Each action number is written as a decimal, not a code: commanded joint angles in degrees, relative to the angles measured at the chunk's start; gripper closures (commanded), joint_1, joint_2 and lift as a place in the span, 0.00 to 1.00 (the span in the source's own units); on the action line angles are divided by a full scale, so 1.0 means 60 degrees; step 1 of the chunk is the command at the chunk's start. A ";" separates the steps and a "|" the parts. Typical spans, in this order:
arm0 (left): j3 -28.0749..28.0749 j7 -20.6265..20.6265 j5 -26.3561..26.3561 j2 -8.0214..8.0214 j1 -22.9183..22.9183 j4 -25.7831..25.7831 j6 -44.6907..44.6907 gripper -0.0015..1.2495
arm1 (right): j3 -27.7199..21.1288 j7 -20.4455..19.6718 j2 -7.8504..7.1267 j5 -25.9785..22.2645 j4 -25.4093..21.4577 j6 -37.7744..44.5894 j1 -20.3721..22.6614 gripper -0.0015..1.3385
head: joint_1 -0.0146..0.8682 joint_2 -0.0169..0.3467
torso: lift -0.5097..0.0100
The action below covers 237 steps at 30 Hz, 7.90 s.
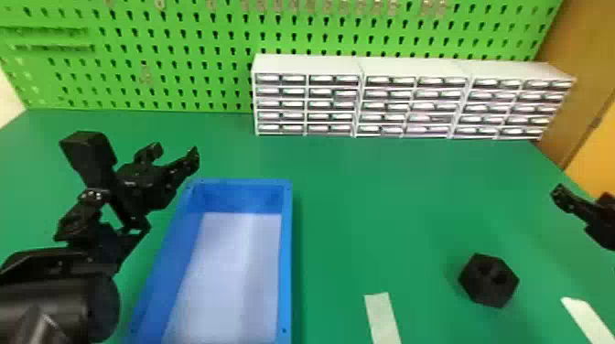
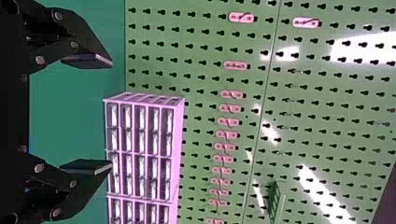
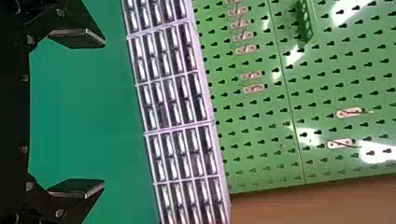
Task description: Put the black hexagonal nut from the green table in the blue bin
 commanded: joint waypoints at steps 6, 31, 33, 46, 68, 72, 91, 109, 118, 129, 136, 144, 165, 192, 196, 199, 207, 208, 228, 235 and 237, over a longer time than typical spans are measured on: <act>0.0029 -0.0001 0.0031 0.0013 0.0028 0.0000 0.0000 0.39 | 0.0593 -0.0015 -0.0226 0.0191 -0.1087 0.1601 0.0455 0.17 | 0.80 0.07 | 0.79; 0.0117 -0.0001 0.0075 0.0013 0.0087 -0.0073 0.0000 0.39 | 0.1530 -0.0190 -0.0592 0.2095 -0.4105 0.8003 0.0441 0.17 | 0.80 0.07 | 0.79; 0.0117 -0.0001 0.0075 0.0013 0.0072 -0.0073 0.0000 0.39 | 0.1589 -0.0190 -0.0636 0.2300 -0.4236 0.8486 0.0353 0.17 | 0.80 0.07 | 0.79; 0.0146 -0.0001 0.0105 -0.0001 0.0087 -0.0073 0.0000 0.39 | 0.1940 -0.0190 -0.0885 0.3736 -0.4720 1.0565 -0.0116 0.17 | 0.80 0.07 | 0.79; 0.0103 -0.0001 0.0105 0.0013 0.0058 -0.0073 0.0000 0.39 | 0.1501 -0.0190 -0.0753 0.3955 -0.4603 1.0565 0.0236 0.17 | 0.80 0.07 | 0.79; 0.0088 -0.0001 0.0090 -0.0001 0.0043 -0.0073 0.0000 0.39 | 0.1340 -0.0176 -0.0680 0.3985 -0.4544 1.0565 0.0236 0.17 | 0.80 0.07 | 0.79; 0.0029 -0.0001 0.0090 0.0013 -0.0016 -0.0059 0.0000 0.39 | 0.1501 -0.0190 -0.0255 0.4263 -0.3489 0.9834 -0.0087 0.17 | 0.80 0.07 | 0.79; -0.0029 -0.0001 0.0075 -0.0001 -0.0074 -0.0059 0.0000 0.39 | 0.1970 -0.0176 -0.0226 0.3882 -0.2317 0.9394 -0.0526 0.17 | 0.80 0.07 | 0.79; -0.0015 -0.0001 0.0090 -0.0001 -0.0074 -0.0059 0.0000 0.39 | 0.2424 -0.0176 -0.0534 0.3384 -0.1805 0.9394 -0.0702 0.17 | 0.80 0.07 | 0.79; -0.0015 -0.0001 0.0105 -0.0001 -0.0074 -0.0059 0.0000 0.39 | 0.2731 -0.0176 -0.0592 0.3252 -0.1424 0.9394 -0.0863 0.17 | 0.80 0.07 | 0.79; 0.0000 -0.0001 0.0105 -0.0001 -0.0060 -0.0059 0.0000 0.39 | 0.2819 -0.0176 -0.0665 0.3457 -0.1424 0.9629 -0.0951 0.17 | 0.80 0.07 | 0.79; 0.0000 -0.0001 0.0105 -0.0001 -0.0074 -0.0059 0.0000 0.39 | 0.2863 -0.0176 -0.0724 0.3604 -0.1424 0.9819 -0.0966 0.17 | 0.80 0.07 | 0.79; -0.0029 -0.0001 0.0105 -0.0001 -0.0074 -0.0059 0.0000 0.39 | 0.2936 -0.0176 -0.0709 0.4102 -0.1380 1.0068 -0.0980 0.17 | 0.80 0.07 | 0.79; -0.0044 -0.0001 0.0090 -0.0001 -0.0060 -0.0044 0.0000 0.39 | 0.3097 -0.0176 -0.0563 0.4131 -0.0897 0.9497 -0.1112 0.17 | 0.80 0.07 | 0.79; -0.0044 -0.0001 0.0090 -0.0001 -0.0060 -0.0044 0.0000 0.39 | 0.3112 -0.0176 -0.0504 0.4160 -0.0809 0.9394 -0.1112 0.17 | 0.80 0.07 | 0.79; -0.0029 -0.0001 0.0105 -0.0001 -0.0060 -0.0044 0.0000 0.39 | 0.3112 -0.0176 -0.0490 0.4190 -0.0779 0.9321 -0.1112 0.17 | 0.80 0.07 | 0.79; -0.0044 -0.0001 0.0105 -0.0001 -0.0060 -0.0044 0.0000 0.39 | 0.3112 -0.0176 -0.0475 0.4190 -0.0677 0.9233 -0.1112 0.17 | 0.80 0.07 | 0.79; -0.0044 -0.0001 0.0105 -0.0001 -0.0060 -0.0044 0.0000 0.39 | 0.3112 -0.0176 -0.0460 0.4190 -0.0662 0.9218 -0.1112 0.17 | 0.80 0.07 | 0.79; -0.0044 -0.0001 0.0119 -0.0001 -0.0045 -0.0044 0.0000 0.39 | 0.3097 -0.0176 -0.0416 0.4365 -0.0472 0.9116 -0.1024 0.17 | 0.80 0.07 | 0.79; -0.0029 -0.0001 0.0119 -0.0001 -0.0045 -0.0044 0.0000 0.39 | 0.3097 -0.0176 -0.0372 0.4351 -0.0237 0.8925 -0.0995 0.17 | 0.80 0.07 | 0.79; -0.0044 -0.0001 0.0105 -0.0001 -0.0045 -0.0044 0.0000 0.39 | 0.3097 -0.0176 -0.0358 0.4351 -0.0164 0.8852 -0.0966 0.17 | 0.80 0.07 | 0.79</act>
